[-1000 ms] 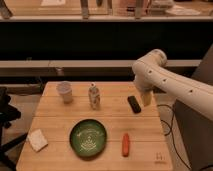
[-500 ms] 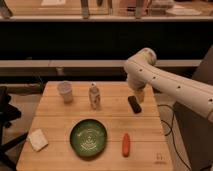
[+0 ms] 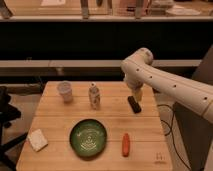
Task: Knock the bottle over
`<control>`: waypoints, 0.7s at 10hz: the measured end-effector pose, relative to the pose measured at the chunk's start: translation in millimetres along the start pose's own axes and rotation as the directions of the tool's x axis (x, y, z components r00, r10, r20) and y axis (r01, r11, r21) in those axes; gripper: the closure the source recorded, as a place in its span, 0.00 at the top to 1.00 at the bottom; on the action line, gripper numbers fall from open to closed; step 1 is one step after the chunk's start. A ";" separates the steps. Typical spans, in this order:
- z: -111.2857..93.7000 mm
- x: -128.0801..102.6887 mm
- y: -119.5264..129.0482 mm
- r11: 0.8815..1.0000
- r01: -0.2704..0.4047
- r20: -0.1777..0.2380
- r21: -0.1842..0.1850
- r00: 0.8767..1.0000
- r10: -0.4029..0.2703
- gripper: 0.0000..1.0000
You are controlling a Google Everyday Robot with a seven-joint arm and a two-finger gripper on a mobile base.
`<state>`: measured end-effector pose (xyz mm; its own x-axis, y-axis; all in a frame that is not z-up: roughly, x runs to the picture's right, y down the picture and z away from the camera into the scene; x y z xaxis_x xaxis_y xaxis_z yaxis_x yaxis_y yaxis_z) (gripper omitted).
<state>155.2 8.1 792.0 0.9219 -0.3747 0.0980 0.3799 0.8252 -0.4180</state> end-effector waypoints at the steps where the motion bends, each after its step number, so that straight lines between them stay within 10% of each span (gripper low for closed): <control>1: 1.0 -0.4 0.6 1.000 0.007 -0.002 -0.002 1.000 -0.007 0.80; 7: 5.1 -11.6 -11.1 0.998 0.056 0.007 0.004 0.998 -0.056 0.80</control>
<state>140.7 5.4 800.1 0.8998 -0.4171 0.1277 0.4310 0.8047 -0.4084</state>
